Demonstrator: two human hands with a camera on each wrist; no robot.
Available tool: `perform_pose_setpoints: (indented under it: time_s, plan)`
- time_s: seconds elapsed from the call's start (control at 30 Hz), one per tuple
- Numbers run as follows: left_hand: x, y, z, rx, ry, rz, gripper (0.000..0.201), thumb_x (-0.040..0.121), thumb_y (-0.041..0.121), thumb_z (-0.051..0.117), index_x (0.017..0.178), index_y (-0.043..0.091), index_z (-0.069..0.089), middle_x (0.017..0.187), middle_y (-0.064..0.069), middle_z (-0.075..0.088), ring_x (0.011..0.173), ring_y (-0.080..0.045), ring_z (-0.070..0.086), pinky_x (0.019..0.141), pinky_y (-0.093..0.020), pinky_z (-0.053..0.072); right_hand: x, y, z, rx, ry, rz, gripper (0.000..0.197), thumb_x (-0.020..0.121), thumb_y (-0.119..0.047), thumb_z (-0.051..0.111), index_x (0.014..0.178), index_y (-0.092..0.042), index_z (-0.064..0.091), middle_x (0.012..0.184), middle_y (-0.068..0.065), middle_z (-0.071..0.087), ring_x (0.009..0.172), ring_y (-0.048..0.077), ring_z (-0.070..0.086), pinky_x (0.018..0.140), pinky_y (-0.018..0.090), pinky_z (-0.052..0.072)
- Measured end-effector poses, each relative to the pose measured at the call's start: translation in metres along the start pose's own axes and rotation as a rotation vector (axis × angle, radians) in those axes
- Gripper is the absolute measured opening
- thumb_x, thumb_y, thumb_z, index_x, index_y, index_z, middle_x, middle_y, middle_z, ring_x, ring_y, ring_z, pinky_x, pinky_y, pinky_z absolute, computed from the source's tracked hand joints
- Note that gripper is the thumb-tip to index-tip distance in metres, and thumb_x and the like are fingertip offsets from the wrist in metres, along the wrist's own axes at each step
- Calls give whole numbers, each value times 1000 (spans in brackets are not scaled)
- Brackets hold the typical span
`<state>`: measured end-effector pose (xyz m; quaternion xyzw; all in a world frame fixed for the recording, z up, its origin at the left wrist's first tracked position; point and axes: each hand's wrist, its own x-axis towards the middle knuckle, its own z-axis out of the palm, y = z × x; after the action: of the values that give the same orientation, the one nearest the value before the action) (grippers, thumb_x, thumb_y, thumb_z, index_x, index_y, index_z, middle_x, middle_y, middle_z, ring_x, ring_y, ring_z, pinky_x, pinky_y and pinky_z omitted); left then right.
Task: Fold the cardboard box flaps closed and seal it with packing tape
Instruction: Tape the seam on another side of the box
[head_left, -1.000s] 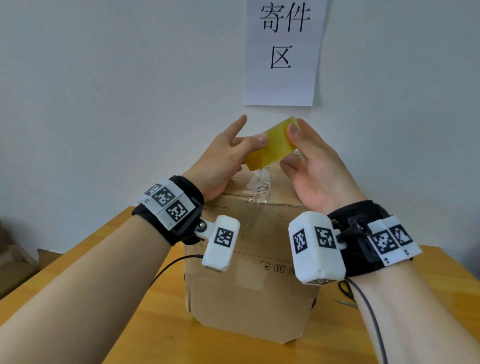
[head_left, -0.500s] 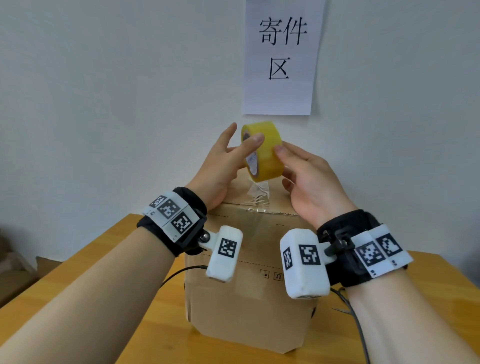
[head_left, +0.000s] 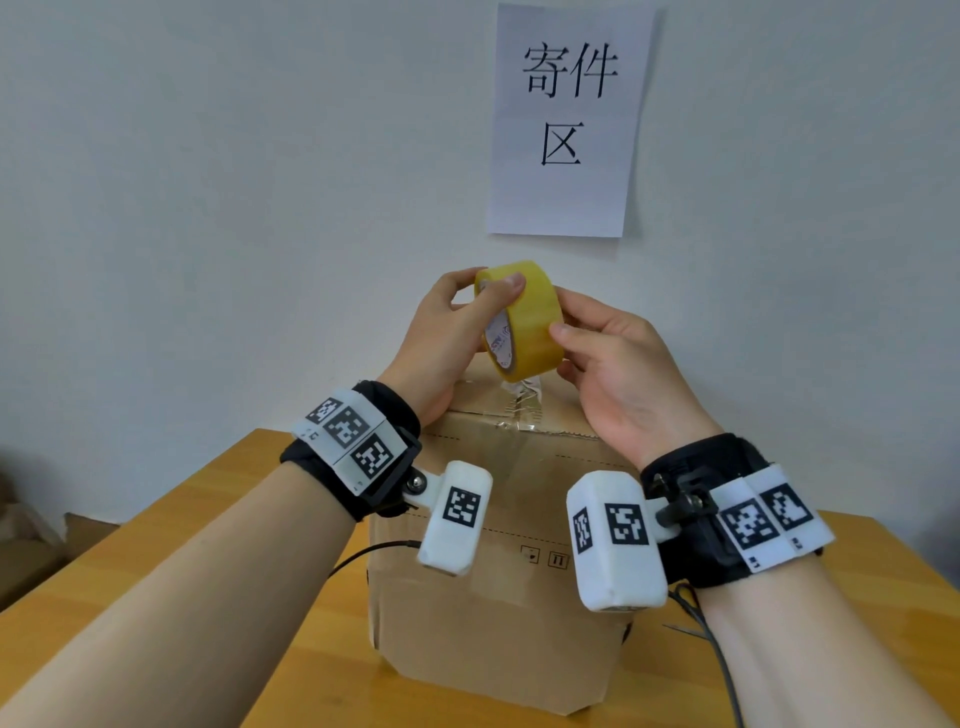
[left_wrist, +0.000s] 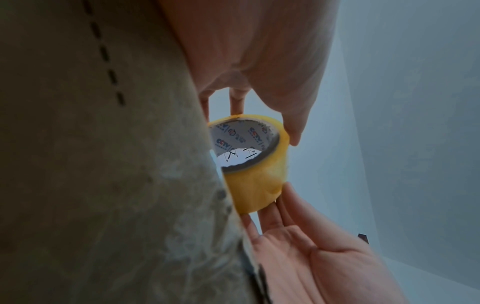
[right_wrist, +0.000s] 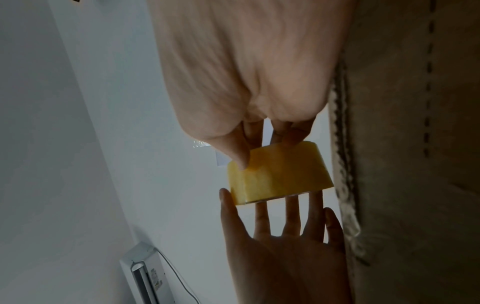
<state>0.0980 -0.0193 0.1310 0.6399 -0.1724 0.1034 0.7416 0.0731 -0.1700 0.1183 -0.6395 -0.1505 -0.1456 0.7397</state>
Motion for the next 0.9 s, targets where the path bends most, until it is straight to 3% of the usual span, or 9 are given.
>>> perform_pose_setpoints:
  time_s: [0.07, 0.2, 0.3, 0.5, 0.63, 0.73, 0.8, 0.9]
  plan:
    - [0, 0, 0, -1, 3, -1, 49, 93, 40, 64, 136, 20, 51, 113, -4, 67, 90, -18, 68, 45, -6, 42, 0, -1, 0, 2, 7, 0, 40, 96, 1, 49, 126, -15, 69, 121, 5, 72, 120, 31, 61, 90, 34, 40]
    - [0, 0, 0, 1, -3, -11, 49, 94, 43, 61, 134, 18, 52, 116, -7, 68, 88, -17, 69, 45, -7, 42, 0, -2, 2, 27, 64, -2, 25, 97, -11, 58, 116, -17, 74, 111, 3, 75, 97, 19, 63, 77, 28, 39]
    - [0, 0, 0, 17, -11, -3, 48, 94, 46, 58, 133, 18, 54, 113, -5, 68, 84, -13, 68, 45, -7, 42, 0, -1, 3, 36, 91, -12, 21, 97, -14, 61, 110, -19, 76, 104, 3, 75, 89, 17, 60, 71, 27, 37]
    - [1, -1, -1, 20, -2, -10, 50, 93, 48, 60, 134, 20, 53, 109, -1, 67, 86, -11, 69, 46, -6, 43, 2, 1, 1, -7, 36, -24, 32, 97, -5, 55, 123, -16, 71, 118, 7, 73, 102, 21, 62, 81, 32, 36]
    - [2, -2, -1, 18, 8, -10, 51, 93, 48, 60, 135, 20, 52, 110, 1, 66, 91, -14, 69, 46, -5, 42, 1, -1, 0, 11, 14, -20, 42, 94, 4, 49, 126, -14, 69, 121, 8, 72, 101, 19, 59, 79, 29, 38]
    - [3, -4, -2, 14, 4, -3, 52, 92, 50, 61, 134, 20, 53, 111, -1, 68, 92, -16, 70, 48, -6, 44, 0, -3, 2, 35, 62, 5, 32, 96, -3, 54, 120, -15, 72, 113, 6, 75, 95, 18, 63, 78, 29, 39]
    - [5, -6, -2, 28, -6, 3, 53, 90, 52, 62, 133, 21, 53, 113, -1, 68, 95, -17, 71, 51, -7, 47, 0, -3, 3, 56, 101, 21, 24, 97, -11, 59, 115, -16, 74, 110, 7, 75, 92, 19, 64, 75, 28, 39]
    - [7, -8, -3, 44, -10, 19, 54, 89, 53, 64, 132, 22, 54, 114, -1, 68, 96, -15, 72, 65, -15, 53, 0, -3, 2, 39, 84, 18, 28, 96, -6, 57, 116, -15, 73, 111, 7, 75, 93, 19, 64, 76, 29, 38]
